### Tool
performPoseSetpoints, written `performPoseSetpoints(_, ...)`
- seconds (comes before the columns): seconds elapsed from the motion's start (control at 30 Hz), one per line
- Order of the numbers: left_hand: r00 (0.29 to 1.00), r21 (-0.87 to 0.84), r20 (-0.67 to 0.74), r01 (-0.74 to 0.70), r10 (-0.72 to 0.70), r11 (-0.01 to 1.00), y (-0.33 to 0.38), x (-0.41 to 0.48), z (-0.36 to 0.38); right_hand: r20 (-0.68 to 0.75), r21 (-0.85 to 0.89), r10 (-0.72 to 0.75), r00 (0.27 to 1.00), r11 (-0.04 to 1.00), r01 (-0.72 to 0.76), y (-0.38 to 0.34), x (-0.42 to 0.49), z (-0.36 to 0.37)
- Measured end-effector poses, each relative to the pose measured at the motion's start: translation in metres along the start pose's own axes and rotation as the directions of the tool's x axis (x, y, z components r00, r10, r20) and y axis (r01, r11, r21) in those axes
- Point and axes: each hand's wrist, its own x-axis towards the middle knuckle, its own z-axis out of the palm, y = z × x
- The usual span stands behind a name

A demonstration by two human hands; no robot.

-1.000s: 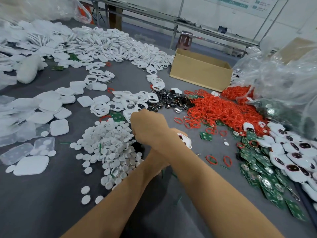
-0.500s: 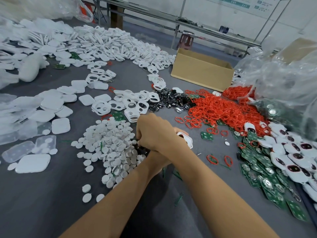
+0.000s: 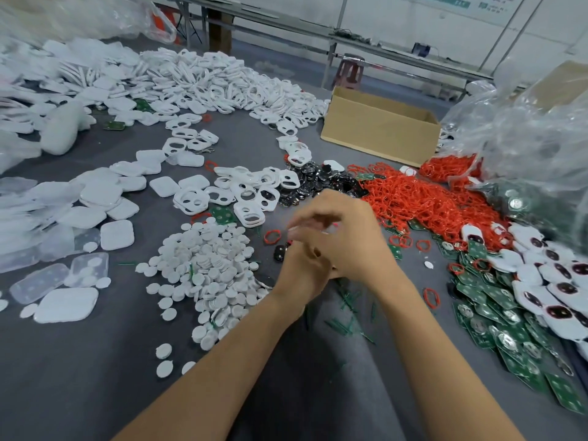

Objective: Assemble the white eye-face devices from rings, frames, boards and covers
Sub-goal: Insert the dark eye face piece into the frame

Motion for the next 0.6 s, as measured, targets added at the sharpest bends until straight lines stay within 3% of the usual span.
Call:
performPoseSetpoints(0.1,0.999,-0.189,-0.020,-0.028,0.025,0.982,0.001,0.005,-0.003,-0.188,0.060,0.047,0.981,0.998,-0.037,0.021,-0.010,-0.012)
performPoseSetpoints(0.2,0.992,-0.241,-0.122,-0.015,-0.015,0.971,0.002,0.007,-0.007,-0.261,0.073,0.115,0.959,0.992,-0.099,0.039,-0.015,-0.019)
performPoseSetpoints(0.6,0.977,-0.256,-0.215,-0.067,0.011,0.964,-0.002,0.014,-0.007,-0.200,0.330,0.294,0.935,0.919,-0.218,0.052,-0.016,-0.012)
